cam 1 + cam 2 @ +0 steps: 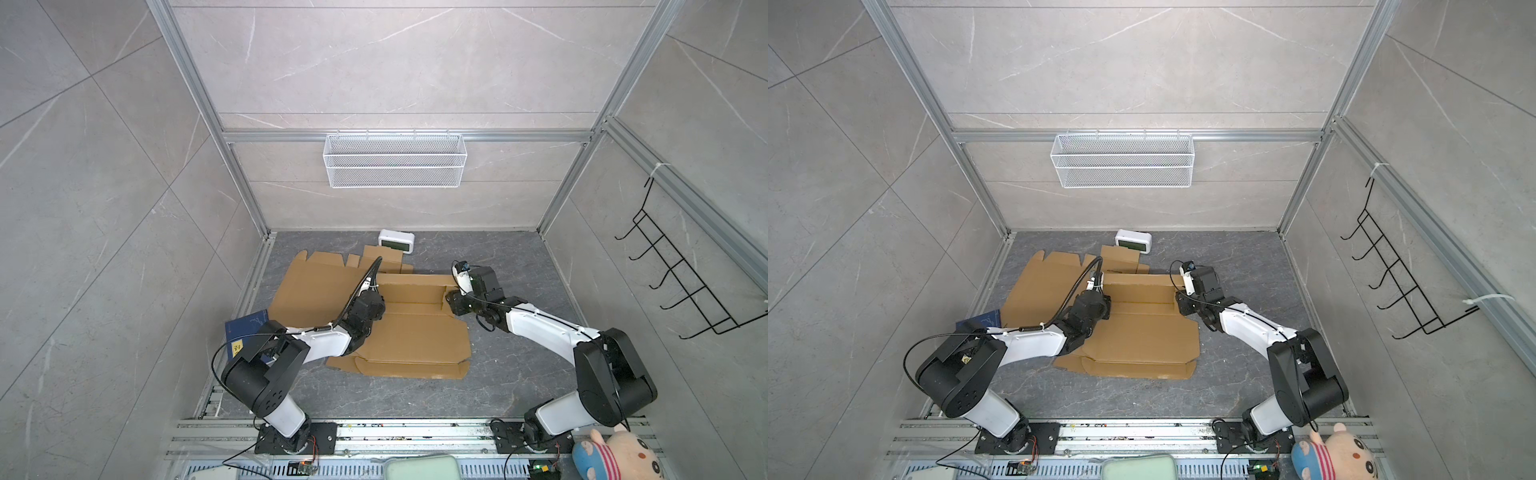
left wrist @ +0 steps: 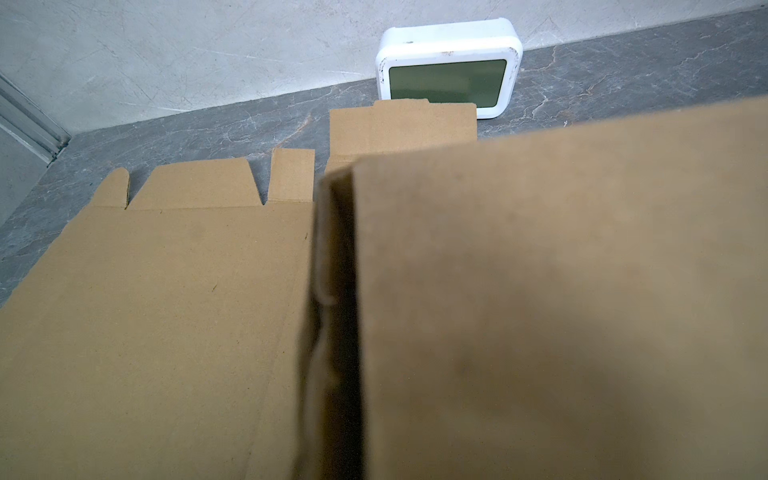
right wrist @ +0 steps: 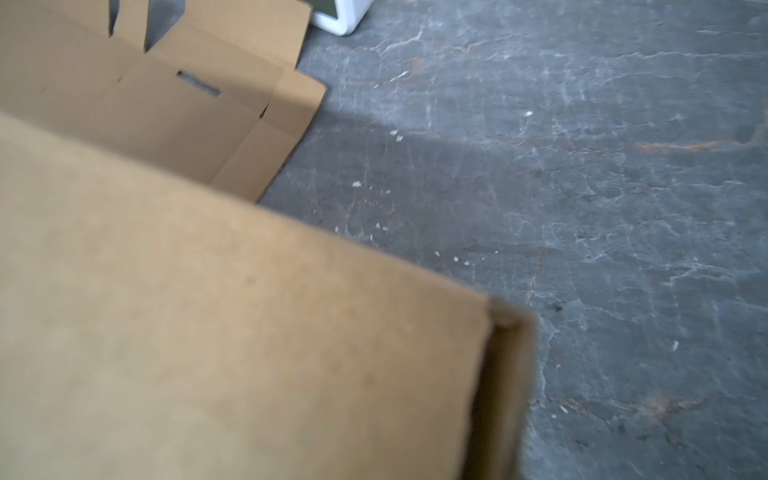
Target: Fold the paper box
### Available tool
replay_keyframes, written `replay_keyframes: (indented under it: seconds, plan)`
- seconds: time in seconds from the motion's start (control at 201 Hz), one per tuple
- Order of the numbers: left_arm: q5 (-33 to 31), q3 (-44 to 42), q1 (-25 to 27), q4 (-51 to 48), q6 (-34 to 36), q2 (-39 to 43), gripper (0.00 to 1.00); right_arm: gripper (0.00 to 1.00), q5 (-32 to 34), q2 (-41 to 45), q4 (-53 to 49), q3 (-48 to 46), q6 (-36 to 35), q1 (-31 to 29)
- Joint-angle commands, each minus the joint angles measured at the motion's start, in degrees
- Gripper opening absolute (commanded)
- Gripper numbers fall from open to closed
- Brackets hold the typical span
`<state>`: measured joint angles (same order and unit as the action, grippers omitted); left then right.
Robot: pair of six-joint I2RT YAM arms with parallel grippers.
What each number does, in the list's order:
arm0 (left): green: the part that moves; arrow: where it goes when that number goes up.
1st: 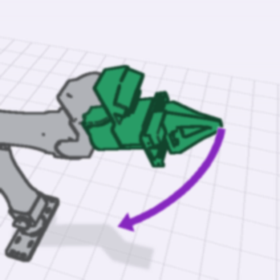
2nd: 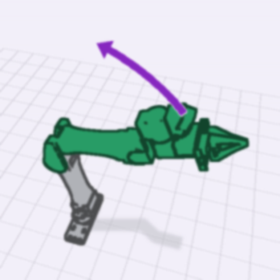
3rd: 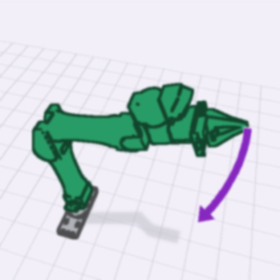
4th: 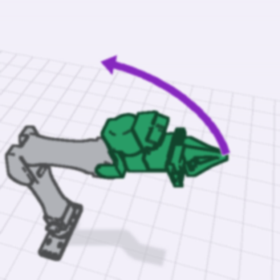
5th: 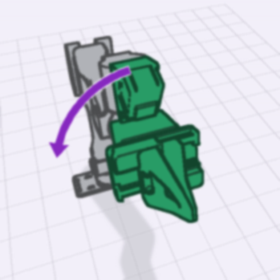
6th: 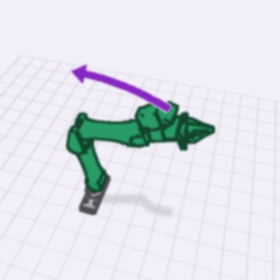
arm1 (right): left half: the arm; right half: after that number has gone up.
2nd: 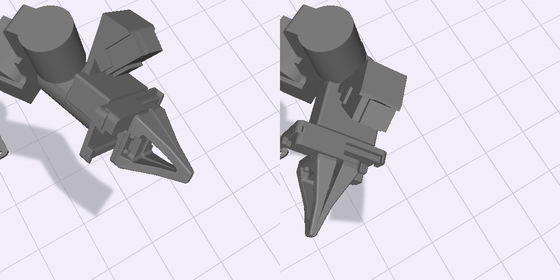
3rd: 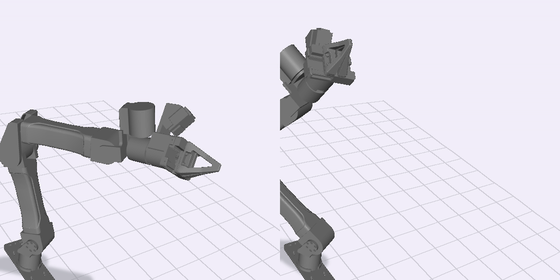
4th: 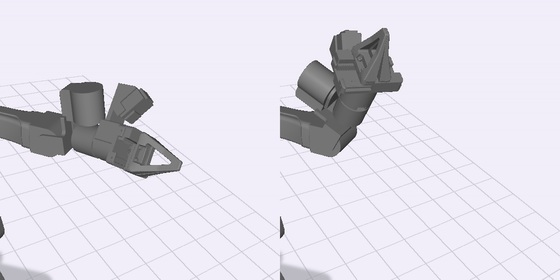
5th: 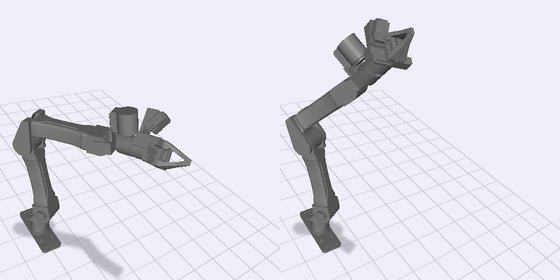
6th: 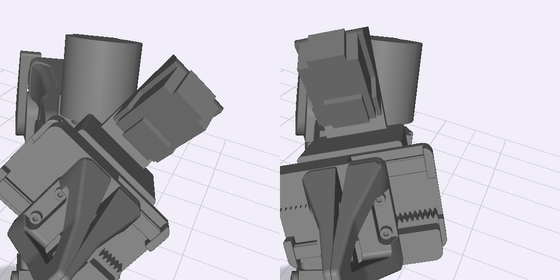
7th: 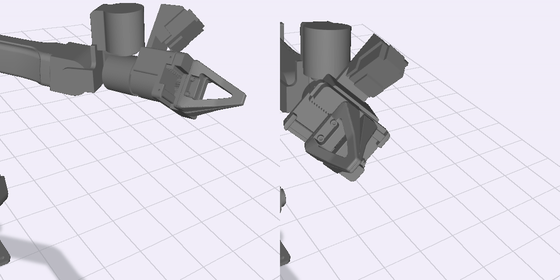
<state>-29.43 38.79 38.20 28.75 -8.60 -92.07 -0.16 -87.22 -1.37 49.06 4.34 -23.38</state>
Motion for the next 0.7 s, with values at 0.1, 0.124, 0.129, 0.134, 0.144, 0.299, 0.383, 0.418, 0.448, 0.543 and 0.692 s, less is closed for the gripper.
replay_keyframes:
  seconds: [0.1, 0.124, 0.129, 0.134, 0.144, 0.299, 0.383, 0.418, 0.448, 0.543, 0.692]
  plan:
    - [1.6, 1.3, -0.2, -4.6, -1.0, 1.2, 0.0, 0.34, 15.4, -1.3, 1.5, 1.0, 4.2, -4.4]
    - [1.7, 1.5, -0.2, -5.0, -1.4, 1.5, 0.0, 0.32, 17.9, -1.5, 1.0, 1.2, 4.9, -5.1]
    - [1.7, 1.5, -0.2, -5.1, -1.5, 1.6, 0.0, 0.31, 18.4, -1.6, 0.9, 1.2, 5.0, -5.2]
    - [1.7, 1.5, -0.2, -5.2, -1.6, 1.7, 0.0, 0.3, 18.8, -1.6, 0.8, 1.3, 5.2, -5.3]
    - [1.7, 1.5, -0.2, -5.4, -1.9, 1.8, 0.0, 0.29, 19.9, -1.7, 0.4, 1.4, 5.6, -5.6]
    - [2.1, 1.8, -0.2, -7.3, -4.3, 3.7, 0.0, 0.14, 30.8, -4.3, -5.1, 3.5, 11.4, -7.8]
    - [2.1, 1.7, -0.1, -7.6, -5.1, 4.3, 0.0, 0.08, 34.8, -5.7, -7.3, 4.6, 13.5, -8.8]
    - [2.1, 1.8, -0.1, -7.7, -5.4, 4.4, 0.0, 0.05, 36.7, -6.2, -8.3, 5.1, 14.4, -9.4]
    - [2.1, 1.7, 0.0, -7.9, -5.6, 4.5, 0.0, 0.03, 38.0, -6.8, -9.2, 5.5, 15.3, -9.6]
    - [2.1, 1.8, 0.5, -8.0, -6.0, 4.4, 0.0, 0.0, 42.5, -8.3, -13.2, 7.1, 19.4, -10.3]
    - [2.1, 2.4, 1.1, -8.1, -6.7, 4.0, 0.0, 0.0, 46.9, -9.8, -16.6, 8.2, 23.8, -11.4]
